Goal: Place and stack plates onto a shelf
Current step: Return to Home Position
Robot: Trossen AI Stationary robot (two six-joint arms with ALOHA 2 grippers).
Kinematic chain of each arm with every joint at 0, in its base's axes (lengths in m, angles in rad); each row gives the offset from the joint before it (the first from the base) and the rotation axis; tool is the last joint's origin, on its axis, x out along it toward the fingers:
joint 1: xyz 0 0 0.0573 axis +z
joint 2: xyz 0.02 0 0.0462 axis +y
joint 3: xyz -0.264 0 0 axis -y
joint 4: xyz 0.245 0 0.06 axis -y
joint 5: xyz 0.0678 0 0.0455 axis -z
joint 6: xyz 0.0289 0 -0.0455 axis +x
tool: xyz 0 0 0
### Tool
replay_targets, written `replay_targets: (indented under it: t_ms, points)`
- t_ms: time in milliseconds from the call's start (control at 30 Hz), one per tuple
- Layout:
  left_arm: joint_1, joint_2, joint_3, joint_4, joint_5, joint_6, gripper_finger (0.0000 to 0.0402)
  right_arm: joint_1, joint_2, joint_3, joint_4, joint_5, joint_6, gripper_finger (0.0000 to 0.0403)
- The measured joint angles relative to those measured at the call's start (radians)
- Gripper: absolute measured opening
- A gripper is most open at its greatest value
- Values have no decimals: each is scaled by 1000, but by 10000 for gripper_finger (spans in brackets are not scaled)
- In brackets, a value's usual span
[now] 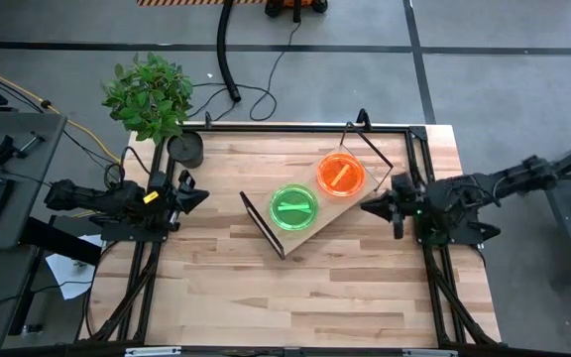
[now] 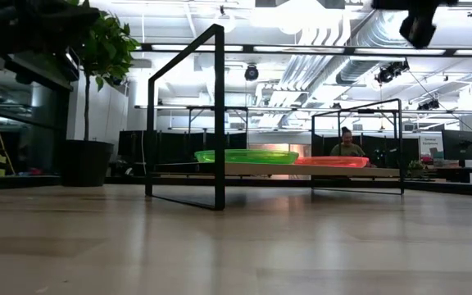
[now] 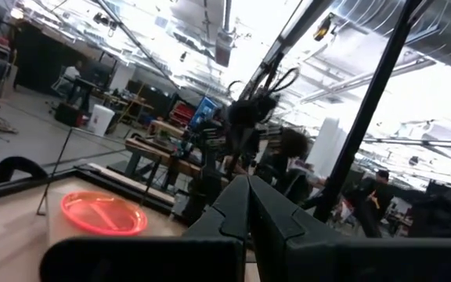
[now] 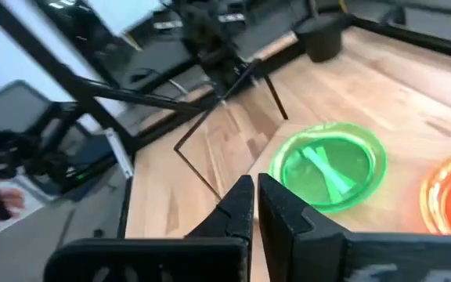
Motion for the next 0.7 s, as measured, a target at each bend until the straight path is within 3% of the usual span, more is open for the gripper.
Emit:
replay_targets:
  t_ms: [200,400,533,700]
  points:
    - [0,2,0,-6,0,0,1,-144,-309,-253,147,-131,-115,1]
    - [0,2,0,-7,0,0,1,-144,-559,-352,151,-186,-119,0]
    - [0,2,0,-7,-1,0,1,-129,-648,-403,154,-185,-149,0]
    - [0,2,1,-14,-1,0,1,-104,-634,-480,269,-193,-160,0]
